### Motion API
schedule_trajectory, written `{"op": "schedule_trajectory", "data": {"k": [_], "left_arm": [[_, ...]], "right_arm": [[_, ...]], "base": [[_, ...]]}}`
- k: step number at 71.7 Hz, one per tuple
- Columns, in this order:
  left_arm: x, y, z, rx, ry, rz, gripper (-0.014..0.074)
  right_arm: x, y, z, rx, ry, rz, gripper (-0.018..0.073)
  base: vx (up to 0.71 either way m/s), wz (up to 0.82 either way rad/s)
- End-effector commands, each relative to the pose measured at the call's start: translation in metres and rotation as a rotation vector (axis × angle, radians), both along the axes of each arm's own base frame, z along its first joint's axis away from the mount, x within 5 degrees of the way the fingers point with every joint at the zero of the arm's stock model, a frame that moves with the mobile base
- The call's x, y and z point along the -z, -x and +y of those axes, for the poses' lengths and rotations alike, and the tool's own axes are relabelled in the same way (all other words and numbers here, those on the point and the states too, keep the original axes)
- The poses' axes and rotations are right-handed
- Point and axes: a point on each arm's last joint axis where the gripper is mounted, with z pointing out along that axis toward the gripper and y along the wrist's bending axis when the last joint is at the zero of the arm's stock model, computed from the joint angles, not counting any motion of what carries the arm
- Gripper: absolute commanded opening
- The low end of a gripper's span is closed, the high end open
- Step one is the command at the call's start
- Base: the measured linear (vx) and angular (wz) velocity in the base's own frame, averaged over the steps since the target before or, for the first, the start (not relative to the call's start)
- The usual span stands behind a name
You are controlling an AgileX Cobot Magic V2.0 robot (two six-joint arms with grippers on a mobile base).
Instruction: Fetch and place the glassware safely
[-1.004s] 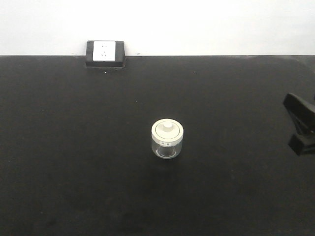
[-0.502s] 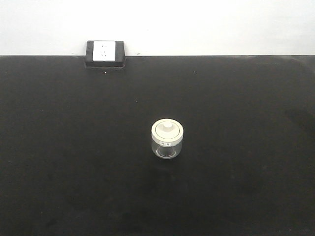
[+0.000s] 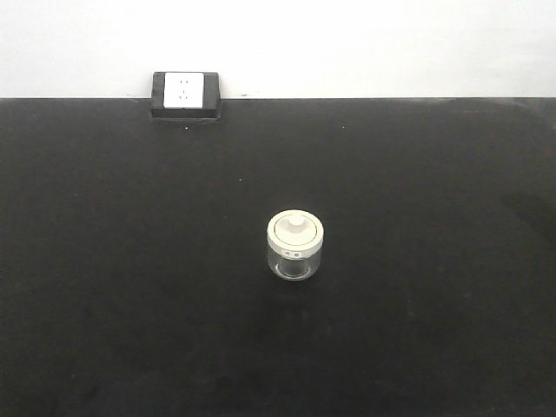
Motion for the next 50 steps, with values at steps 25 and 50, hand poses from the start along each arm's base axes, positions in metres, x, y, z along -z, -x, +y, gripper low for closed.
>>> {"op": "schedule_trajectory", "data": {"k": [25, 50], "left_arm": [[-0.0139, -0.0002, -0.0016, 0.017, 0.006, -0.078, -0.0007], [-0.0139, -0.0002, -0.0016, 0.017, 0.006, -0.078, -0.0007]], "right_arm": [[-0.0087, 0.0, -0.003, 0.036, 0.013, -0.016, -0.0008], [-0.0086, 0.0, -0.0033, 0.039, 0.013, -0.015, -0.0008]], "base": [[0.0, 0.0], [0.0, 0.0]]}}
